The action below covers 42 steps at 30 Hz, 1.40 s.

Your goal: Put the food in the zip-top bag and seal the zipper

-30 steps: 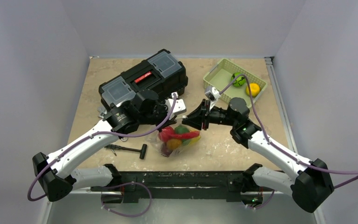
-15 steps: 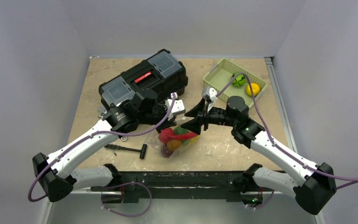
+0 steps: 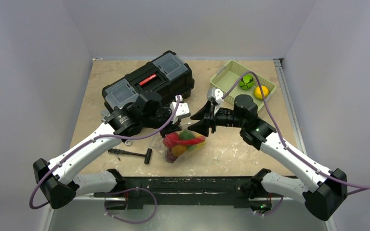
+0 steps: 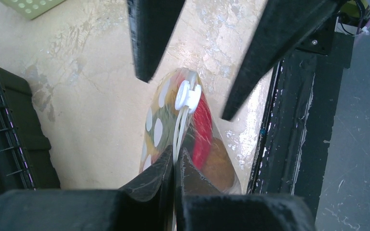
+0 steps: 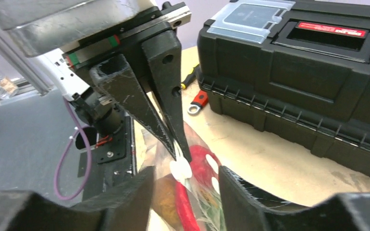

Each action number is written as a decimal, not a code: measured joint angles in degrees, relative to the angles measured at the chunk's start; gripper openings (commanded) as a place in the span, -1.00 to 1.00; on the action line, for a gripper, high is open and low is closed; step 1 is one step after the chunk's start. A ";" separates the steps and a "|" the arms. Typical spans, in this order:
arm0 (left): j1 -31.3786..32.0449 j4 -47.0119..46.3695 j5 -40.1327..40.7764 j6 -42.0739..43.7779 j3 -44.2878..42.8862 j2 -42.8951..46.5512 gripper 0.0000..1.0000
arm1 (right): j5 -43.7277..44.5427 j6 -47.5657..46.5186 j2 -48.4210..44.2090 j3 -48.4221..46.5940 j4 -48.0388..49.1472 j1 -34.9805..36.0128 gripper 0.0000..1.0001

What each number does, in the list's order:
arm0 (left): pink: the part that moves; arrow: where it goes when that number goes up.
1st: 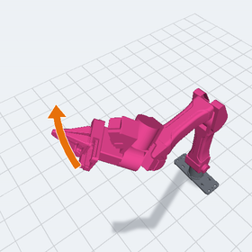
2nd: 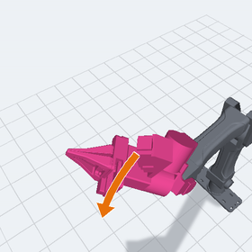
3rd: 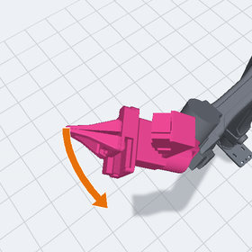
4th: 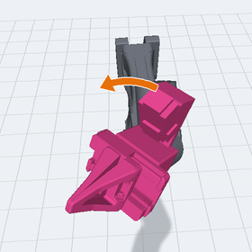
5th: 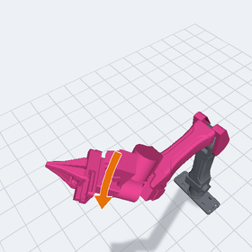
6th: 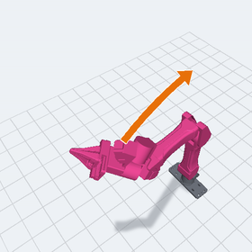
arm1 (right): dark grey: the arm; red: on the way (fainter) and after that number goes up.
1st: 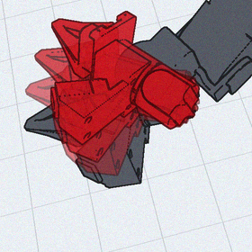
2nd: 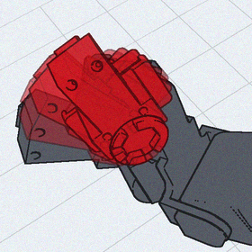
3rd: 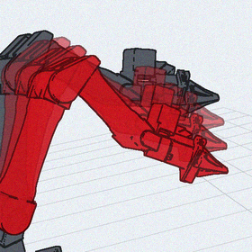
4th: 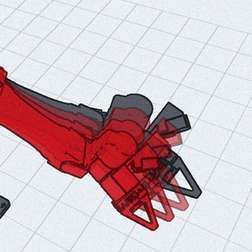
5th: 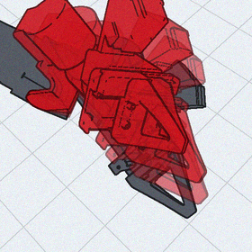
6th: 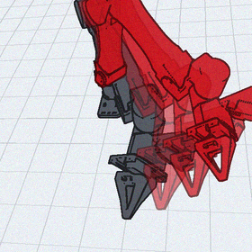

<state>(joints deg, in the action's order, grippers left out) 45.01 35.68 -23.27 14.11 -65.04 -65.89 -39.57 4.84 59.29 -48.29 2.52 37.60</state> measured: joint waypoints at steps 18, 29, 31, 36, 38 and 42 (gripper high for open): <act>0.00 0.44 -0.57 0.00 0.00 1.55 -1.00 | -12.46 -4.83 6.16 -9.05 -7.76 -1.53 -0.29; -0.02 0.55 -1.36 0.00 0.00 1.79 -1.00 | -9.46 -8.46 4.33 -9.05 -10.01 -1.51 -0.54; -0.02 0.61 -1.64 0.00 0.00 1.79 -1.00 | -9.46 -8.48 4.33 -9.05 -9.70 -1.51 -0.55; -0.02 0.87 -2.03 0.00 0.00 1.79 -1.00 | -9.49 -8.59 4.33 -9.05 -9.55 -1.51 -0.62; -0.02 0.87 -2.10 0.00 0.00 1.79 -1.00 | -9.49 -8.68 4.33 -9.05 -9.42 -1.51 -0.63; -0.02 0.87 -2.19 0.00 0.00 1.77 -1.00 | -9.75 -8.74 4.39 -9.05 -9.31 -1.51 -0.52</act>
<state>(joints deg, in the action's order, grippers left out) 44.99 36.56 -25.45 14.11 -65.04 -64.12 -49.32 -3.90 63.68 -57.34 -6.79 36.10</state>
